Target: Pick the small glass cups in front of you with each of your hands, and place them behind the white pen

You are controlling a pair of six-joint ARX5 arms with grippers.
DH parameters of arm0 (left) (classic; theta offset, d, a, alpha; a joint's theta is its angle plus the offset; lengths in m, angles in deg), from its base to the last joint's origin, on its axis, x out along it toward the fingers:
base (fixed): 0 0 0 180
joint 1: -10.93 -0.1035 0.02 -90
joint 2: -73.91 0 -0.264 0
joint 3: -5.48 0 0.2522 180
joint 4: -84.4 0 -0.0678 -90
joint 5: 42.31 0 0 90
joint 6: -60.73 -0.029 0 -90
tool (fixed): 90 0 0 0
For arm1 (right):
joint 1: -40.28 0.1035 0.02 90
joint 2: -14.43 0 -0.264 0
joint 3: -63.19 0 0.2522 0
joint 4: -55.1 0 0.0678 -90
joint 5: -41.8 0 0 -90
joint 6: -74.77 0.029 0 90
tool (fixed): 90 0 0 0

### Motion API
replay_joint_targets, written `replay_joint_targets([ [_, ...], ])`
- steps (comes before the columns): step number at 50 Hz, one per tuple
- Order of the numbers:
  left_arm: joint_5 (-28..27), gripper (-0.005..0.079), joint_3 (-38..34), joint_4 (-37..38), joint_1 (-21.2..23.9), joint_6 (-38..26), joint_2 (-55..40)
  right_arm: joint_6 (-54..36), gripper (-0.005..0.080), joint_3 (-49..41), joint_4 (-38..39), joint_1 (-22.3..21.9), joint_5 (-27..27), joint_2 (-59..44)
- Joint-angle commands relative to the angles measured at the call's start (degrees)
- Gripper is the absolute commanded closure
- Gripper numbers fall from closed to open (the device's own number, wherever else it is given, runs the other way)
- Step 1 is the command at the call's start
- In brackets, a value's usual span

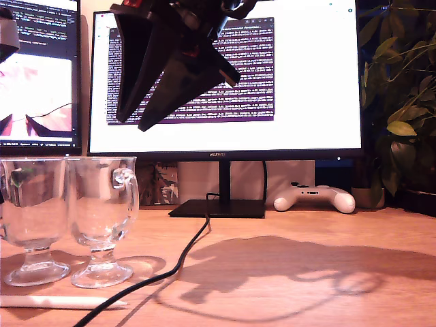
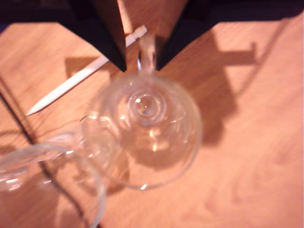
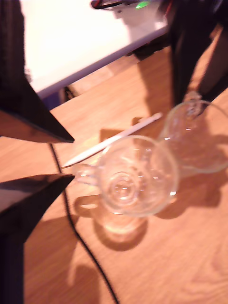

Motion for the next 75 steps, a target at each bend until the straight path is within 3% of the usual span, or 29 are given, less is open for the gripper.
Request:
replay_joint_targets([
  [1,0.0,0.0579,-1.0,0.7,0.3,0.3,2.1,-0.3,0.0584,0.8,-0.6,-1.1,0.2,0.8],
  [4,0.0,0.0634,-1.0,1.6,0.2,0.3,4.1,-0.4,0.0662,0.8,-1.0,-1.9,0.2,0.8],
  [7,0.0,0.0778,-1.0,2.4,0.0,0.3,6.0,-0.4,0.0775,0.8,-1.2,-3.3,0.2,0.8],
  [17,-0.1,0.0761,-1.0,1.2,-1.6,5.7,10.0,-1.2,0.0759,0.7,-1.9,-7.4,0.2,0.8],
  [25,-0.9,0.0761,-1.2,-2.3,-3.6,5.8,11.2,-3.1,0.0759,0.5,-1.6,-10.9,-0.2,0.8],
  [31,-0.9,0.0761,-2.4,-6.4,-5.9,11.3,11.2,-3.1,0.0759,-0.3,0.3,-13.8,-2.1,1.2],
  [44,-0.2,0.0761,-10.8,-16.1,-9.5,14.9,13.9,-3.2,0.0759,-6.7,8.7,-21.1,-7.1,6.2],
  [53,3.3,0.0761,-15.3,-21.3,-10.3,17.5,19.8,-3.1,0.0759,-12.7,16.5,-26.8,-8.0,12.5],
  [64,9.6,0.0761,-18.4,-25.0,-10.3,19.3,28.6,-3.0,0.0759,-24.6,27.9,-32.9,-9.1,21.2],
  [75,11.4,0.0761,-21.7,-29.4,-10.3,18.6,31.4,-3.2,0.0759,-35.9,38.1,-36.7,-11.6,28.3],
])
